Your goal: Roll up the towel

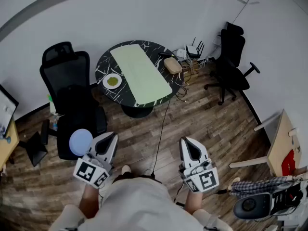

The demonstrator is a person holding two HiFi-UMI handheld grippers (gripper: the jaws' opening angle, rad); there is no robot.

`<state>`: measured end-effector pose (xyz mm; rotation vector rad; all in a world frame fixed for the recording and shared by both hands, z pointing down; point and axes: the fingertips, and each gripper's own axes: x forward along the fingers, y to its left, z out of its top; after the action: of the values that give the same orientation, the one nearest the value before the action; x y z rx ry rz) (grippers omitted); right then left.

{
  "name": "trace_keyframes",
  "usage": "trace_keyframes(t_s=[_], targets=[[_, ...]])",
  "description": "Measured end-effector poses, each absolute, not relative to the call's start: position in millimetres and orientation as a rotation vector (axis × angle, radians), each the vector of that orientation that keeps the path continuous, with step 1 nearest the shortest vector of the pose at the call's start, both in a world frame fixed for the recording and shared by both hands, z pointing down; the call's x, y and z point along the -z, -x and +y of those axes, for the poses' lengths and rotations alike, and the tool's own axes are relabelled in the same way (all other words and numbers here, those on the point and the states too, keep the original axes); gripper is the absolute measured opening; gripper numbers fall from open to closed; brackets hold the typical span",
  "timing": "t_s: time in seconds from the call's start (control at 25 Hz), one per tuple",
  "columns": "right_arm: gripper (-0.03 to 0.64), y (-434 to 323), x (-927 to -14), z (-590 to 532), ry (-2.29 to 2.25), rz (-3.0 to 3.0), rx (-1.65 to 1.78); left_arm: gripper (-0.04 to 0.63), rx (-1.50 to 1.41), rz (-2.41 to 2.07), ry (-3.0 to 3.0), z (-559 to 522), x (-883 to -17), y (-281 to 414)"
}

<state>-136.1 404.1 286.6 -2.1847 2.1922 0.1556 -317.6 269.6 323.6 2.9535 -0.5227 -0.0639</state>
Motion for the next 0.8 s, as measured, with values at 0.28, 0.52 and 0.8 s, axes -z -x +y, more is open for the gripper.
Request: trace_keyframes(t_s=[0.28, 0.52, 0.8], targets=[[-0.008, 147.0, -289.0, 402.2, 2.161, 2.232, -0.16, 0.006, 0.051, -0.503, -2.971, 274.3, -324.9, 316.0], [-0.008, 144.0, -285.8, 404.1, 2.137, 2.204, -0.144, 0.006, 0.046, -0.51, -2.972, 272.9, -324.3, 316.8], [0.174, 135.0, -281.7, 404.7, 2.126, 2.136, -0.132, 0.037, 0.057, -0.487, -2.98, 275.9, -322.6, 315.3]])
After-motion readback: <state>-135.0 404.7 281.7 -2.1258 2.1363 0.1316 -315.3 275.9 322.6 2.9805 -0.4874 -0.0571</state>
